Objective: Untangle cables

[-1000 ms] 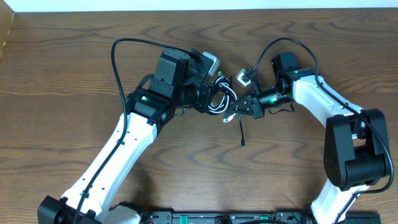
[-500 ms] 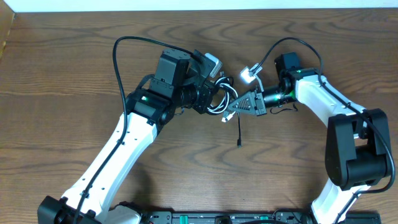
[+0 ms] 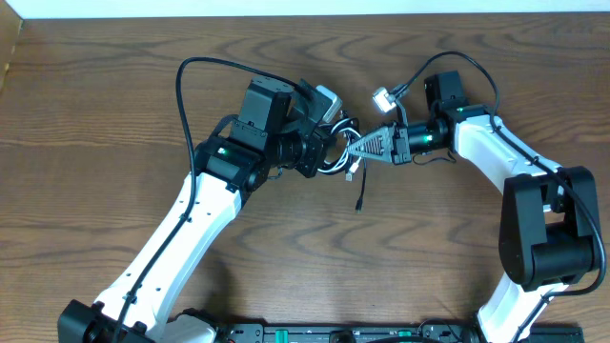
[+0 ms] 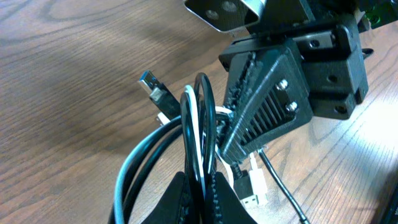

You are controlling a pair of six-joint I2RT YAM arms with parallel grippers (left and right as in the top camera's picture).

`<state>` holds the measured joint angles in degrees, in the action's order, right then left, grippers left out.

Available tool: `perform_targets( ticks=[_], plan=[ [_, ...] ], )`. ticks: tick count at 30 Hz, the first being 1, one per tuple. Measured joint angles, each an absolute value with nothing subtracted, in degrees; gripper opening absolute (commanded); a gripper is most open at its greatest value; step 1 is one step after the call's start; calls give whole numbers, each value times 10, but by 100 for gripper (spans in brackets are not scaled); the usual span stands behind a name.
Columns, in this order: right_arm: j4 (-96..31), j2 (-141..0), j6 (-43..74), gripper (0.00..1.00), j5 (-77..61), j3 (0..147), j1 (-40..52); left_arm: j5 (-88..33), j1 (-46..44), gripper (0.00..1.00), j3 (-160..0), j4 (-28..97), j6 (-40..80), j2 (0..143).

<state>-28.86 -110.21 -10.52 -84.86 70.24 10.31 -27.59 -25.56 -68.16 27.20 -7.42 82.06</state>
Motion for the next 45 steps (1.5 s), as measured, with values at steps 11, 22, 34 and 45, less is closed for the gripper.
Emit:
perform_targets(
  ticks=[11, 22, 34, 45],
  plan=[
    [-257, -1102, 39, 1, -865, 702, 103, -227, -256, 7, -682, 277, -76, 821],
    [-256, -1102, 112, 1, -868, 702, 104, -206, -257, 7, -682, 277, -66, 821],
    [-235, -1102, 126, 1, -819, 702, 119, -227, -273, 7, -682, 261, -51, 847],
    [-165, -1102, 130, 1, -680, 702, 151, -274, -277, 7, -682, 251, -28, 848]
  ],
)
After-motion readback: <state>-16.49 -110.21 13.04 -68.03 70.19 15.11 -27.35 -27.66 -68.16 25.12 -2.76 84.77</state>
